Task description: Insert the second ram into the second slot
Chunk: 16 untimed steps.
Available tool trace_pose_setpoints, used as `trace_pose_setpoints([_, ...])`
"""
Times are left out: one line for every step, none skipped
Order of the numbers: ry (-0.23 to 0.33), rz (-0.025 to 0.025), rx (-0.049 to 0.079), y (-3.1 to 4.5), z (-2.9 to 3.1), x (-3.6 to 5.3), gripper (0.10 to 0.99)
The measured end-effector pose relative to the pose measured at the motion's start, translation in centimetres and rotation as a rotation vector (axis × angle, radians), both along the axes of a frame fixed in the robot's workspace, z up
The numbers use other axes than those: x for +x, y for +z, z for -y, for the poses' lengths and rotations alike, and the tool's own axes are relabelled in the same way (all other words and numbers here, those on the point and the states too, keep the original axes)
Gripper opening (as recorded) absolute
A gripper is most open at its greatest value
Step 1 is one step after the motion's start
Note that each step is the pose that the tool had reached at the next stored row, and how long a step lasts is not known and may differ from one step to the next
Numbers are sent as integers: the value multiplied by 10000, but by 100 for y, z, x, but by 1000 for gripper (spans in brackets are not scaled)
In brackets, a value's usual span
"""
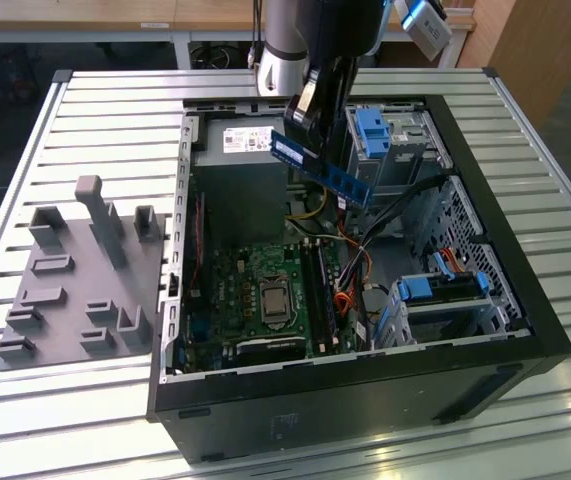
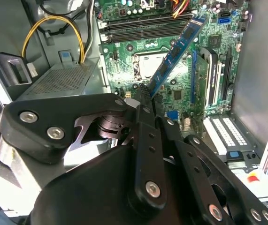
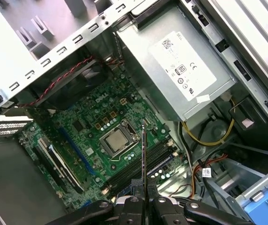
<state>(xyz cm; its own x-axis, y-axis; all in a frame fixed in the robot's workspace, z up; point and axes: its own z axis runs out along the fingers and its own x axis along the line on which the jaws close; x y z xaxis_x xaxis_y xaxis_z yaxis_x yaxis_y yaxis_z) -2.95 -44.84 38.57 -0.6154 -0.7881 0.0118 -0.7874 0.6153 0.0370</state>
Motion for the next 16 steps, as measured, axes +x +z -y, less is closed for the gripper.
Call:
trace_pose_setpoints([-44, 0, 0, 0, 0, 0, 137])
trace_pose_setpoints([-87, 0, 0, 0, 0, 0, 137])
trace_pose_setpoints([-127, 1, 0, 0, 0, 0, 137])
trace_pose_setpoints([-171, 0, 0, 0, 0, 0, 137])
trace_pose_setpoints([-211, 0, 0, 0, 0, 0, 137])
trace_pose_setpoints([-253, 0, 0, 0, 0, 0, 137])
trace_pose_setpoints([-294, 0, 0, 0, 0, 0, 137])
trace_pose_setpoints([-336, 0, 0, 0, 0, 0, 137])
trace_pose_setpoints([-378, 0, 0, 0, 0, 0, 137])
trace_pose_setpoints([-420, 0, 0, 0, 0, 0, 137])
trace_pose_setpoints([-463, 0, 0, 0, 0, 0, 137])
trace_pose_setpoints([-509, 0, 0, 0, 0, 0, 137])
trace_pose_setpoints([-551, 0, 0, 0, 0, 0, 137])
trace_pose_setpoints([-593, 0, 0, 0, 0, 0, 137])
trace_pose_setpoints([-632, 0, 0, 0, 0, 0, 137])
trace_pose_setpoints([-672, 0, 0, 0, 0, 0, 137])
